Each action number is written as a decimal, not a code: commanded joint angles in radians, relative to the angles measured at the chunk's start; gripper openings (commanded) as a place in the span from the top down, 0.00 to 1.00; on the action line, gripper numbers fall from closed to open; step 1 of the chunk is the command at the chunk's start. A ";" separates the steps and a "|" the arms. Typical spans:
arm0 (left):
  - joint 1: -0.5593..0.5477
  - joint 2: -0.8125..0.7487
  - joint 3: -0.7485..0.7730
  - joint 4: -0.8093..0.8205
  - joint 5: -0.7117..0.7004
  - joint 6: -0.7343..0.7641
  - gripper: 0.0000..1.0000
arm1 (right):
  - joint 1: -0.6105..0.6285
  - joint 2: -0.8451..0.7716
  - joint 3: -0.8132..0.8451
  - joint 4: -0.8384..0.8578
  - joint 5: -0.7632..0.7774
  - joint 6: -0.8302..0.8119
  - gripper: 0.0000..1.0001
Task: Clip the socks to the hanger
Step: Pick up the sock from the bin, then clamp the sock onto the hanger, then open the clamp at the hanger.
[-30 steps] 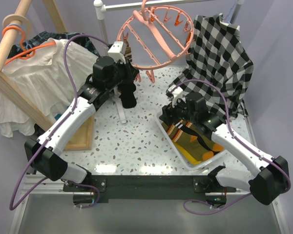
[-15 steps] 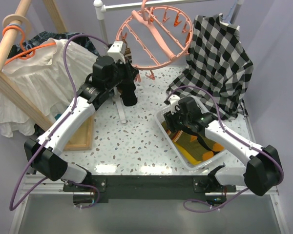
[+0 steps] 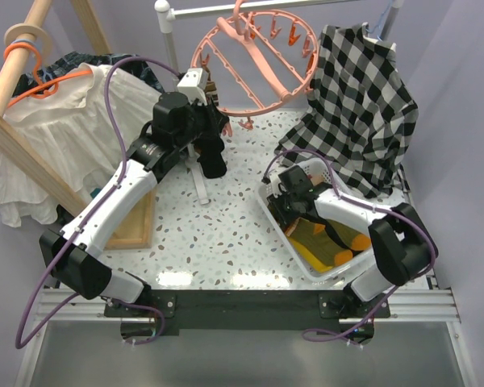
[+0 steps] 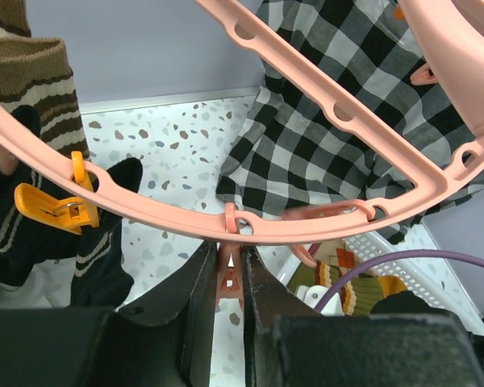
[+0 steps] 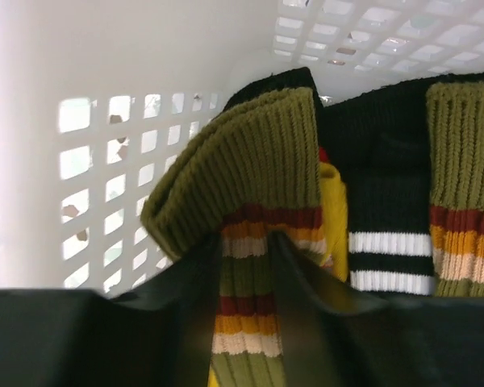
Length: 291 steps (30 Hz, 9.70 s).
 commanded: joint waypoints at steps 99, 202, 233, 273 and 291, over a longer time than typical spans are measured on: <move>-0.004 -0.057 0.000 0.043 -0.002 -0.076 0.91 | 0.037 -0.112 -0.003 1.182 -0.183 0.356 1.00; -0.083 -0.063 0.118 -0.115 0.022 -0.073 0.36 | 0.011 -0.126 0.284 0.770 -0.344 0.035 0.43; 0.002 -0.003 0.081 -0.066 -0.044 -0.075 0.70 | 0.030 -0.148 0.259 0.813 -0.410 0.023 0.43; 0.035 0.003 0.109 -0.115 0.076 -0.081 0.83 | -0.057 0.007 0.192 1.268 -0.410 0.238 0.40; 0.035 0.014 0.147 -0.135 0.185 -0.138 0.85 | -0.058 0.023 0.215 1.265 -0.396 0.186 0.43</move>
